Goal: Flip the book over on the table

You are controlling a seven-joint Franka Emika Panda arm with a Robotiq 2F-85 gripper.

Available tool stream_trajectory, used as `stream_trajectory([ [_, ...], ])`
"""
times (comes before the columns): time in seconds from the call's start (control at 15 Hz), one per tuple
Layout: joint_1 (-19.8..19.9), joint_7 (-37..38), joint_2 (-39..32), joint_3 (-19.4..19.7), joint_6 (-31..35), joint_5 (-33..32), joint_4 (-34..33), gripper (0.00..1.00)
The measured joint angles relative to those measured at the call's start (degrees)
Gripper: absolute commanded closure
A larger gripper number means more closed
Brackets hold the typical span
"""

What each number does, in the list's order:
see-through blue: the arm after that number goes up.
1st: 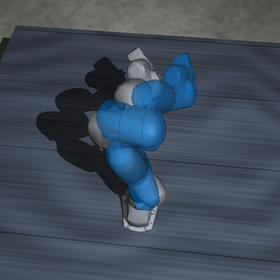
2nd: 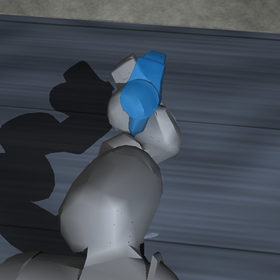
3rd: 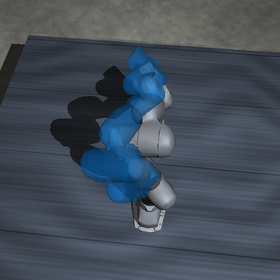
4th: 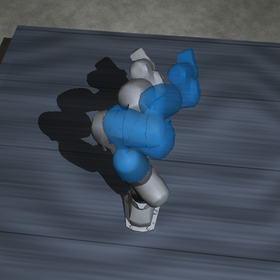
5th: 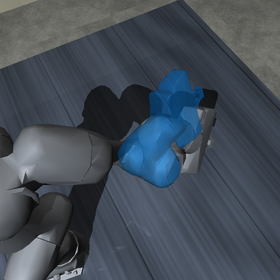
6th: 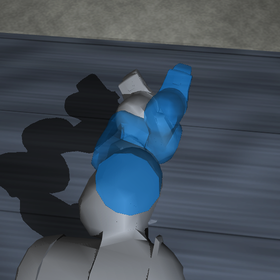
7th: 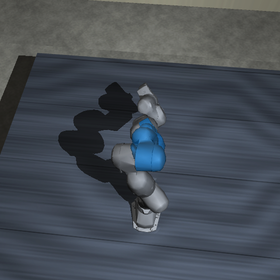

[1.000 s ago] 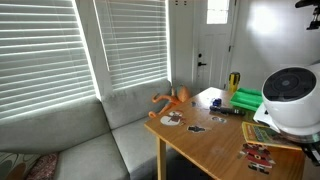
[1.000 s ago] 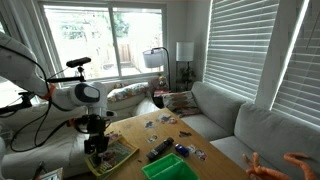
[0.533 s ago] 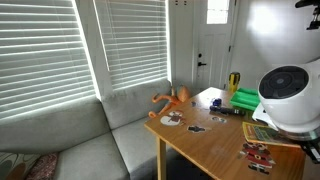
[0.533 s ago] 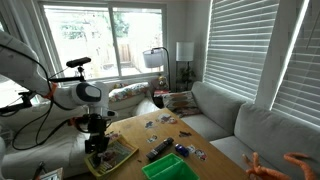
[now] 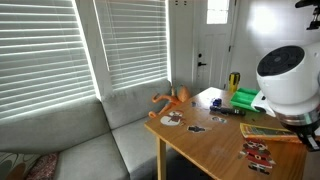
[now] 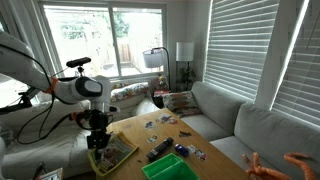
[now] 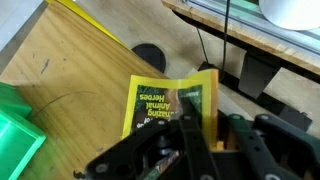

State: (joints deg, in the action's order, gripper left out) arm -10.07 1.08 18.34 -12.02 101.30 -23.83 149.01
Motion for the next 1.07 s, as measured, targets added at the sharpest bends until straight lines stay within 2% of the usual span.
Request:
stream_trajectory([
  [0.47,0.08,-9.29,10.27,6.79,1.21,6.71,-0.42,0.97],
  [0.73,0.17,-15.43,14.7,11.95,5.4,11.38,-0.57,0.97],
  [1.07,0.22,-22.68,16.38,18.25,11.63,19.42,-0.57,0.97],
])
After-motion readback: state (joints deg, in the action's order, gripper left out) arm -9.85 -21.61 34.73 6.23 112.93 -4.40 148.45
